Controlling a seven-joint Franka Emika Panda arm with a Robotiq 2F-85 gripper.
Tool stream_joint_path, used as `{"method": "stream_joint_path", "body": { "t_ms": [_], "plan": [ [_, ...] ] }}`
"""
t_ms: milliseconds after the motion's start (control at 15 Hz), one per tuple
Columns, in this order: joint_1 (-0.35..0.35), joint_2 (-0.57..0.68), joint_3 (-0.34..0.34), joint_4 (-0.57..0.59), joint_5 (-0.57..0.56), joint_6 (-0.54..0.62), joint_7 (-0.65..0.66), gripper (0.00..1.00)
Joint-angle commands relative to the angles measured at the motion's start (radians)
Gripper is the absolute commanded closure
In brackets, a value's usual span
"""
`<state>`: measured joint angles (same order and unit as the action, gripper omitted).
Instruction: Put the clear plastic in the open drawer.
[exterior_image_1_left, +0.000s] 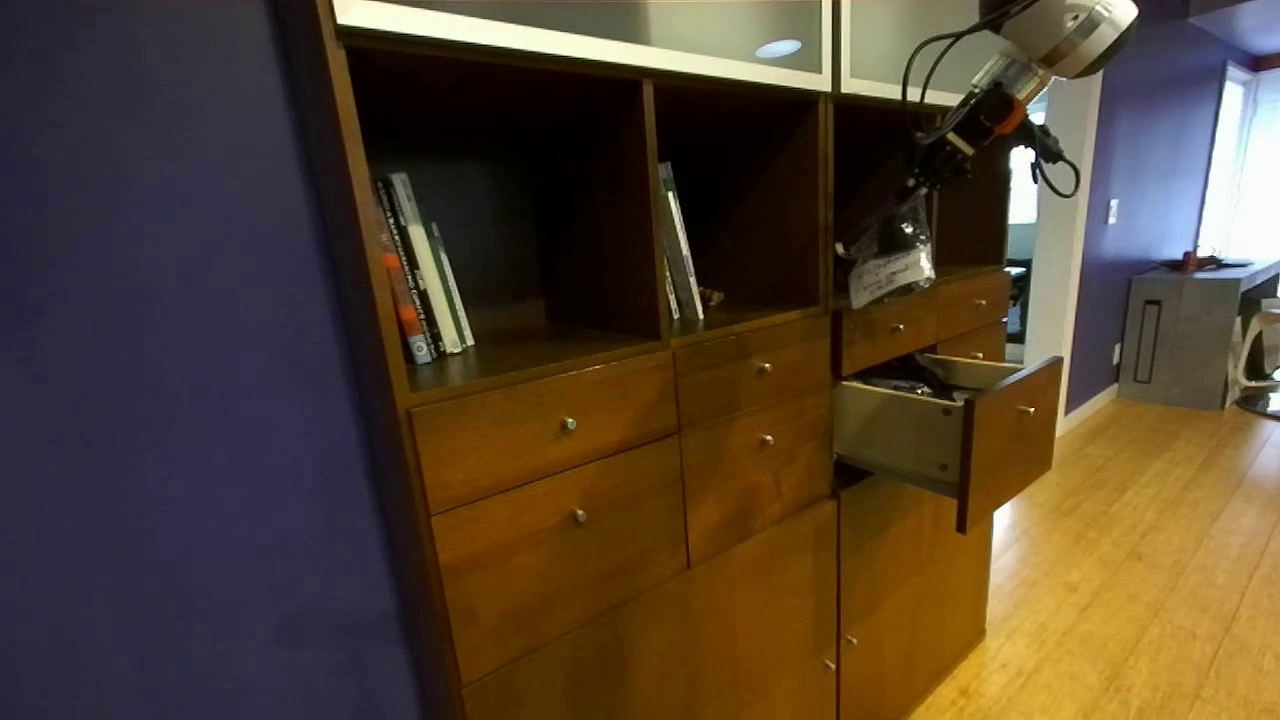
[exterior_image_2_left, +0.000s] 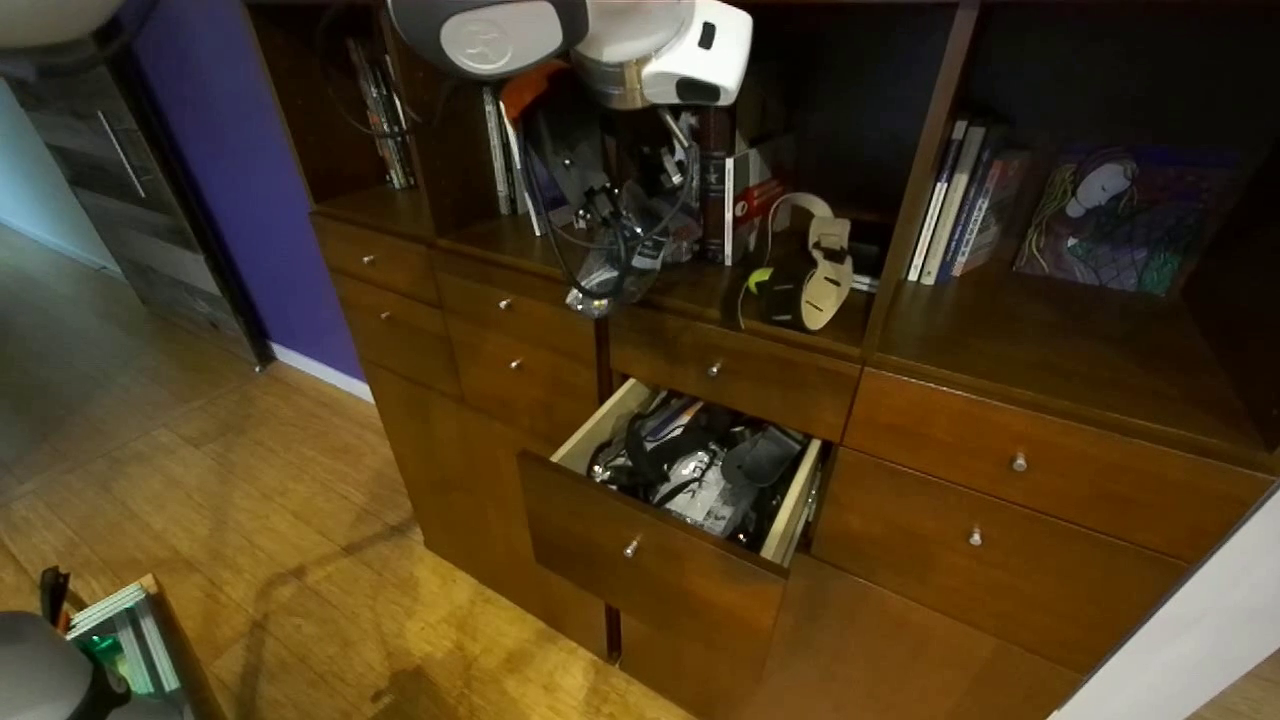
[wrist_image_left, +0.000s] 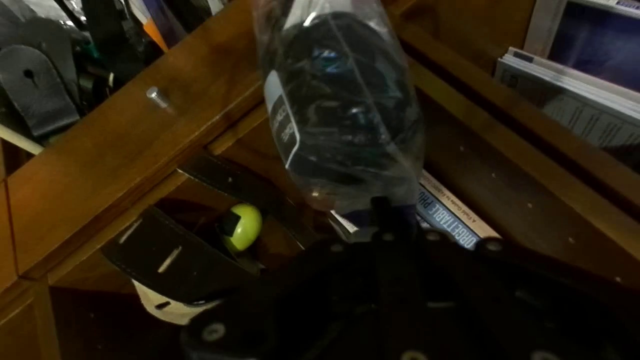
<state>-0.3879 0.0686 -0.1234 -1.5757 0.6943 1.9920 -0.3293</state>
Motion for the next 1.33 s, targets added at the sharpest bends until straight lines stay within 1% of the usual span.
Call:
{"method": "stream_joint_path", "body": {
  "t_ms": [0,267,467,867,1000,1267],
  "plan": [
    [0.030,-0.130,-0.068,-0.164,0.013,-0.016,-0.042,0.99],
    [0.047,-0.185,-0.117,-0.269,0.000,0.006,-0.056,0.99],
    [0.049,-0.187,-0.146,-0.320,-0.011,0.024,-0.060,0.99],
    [0.045,-0.148,-0.184,-0.377,-0.003,0.093,-0.081,0.99],
    [0.043,-0.135,-0.193,-0.384,0.005,0.113,-0.090,0.99],
    [0.042,-0.098,-0.200,-0.389,0.022,0.188,-0.108,0.99]
  ]
}}
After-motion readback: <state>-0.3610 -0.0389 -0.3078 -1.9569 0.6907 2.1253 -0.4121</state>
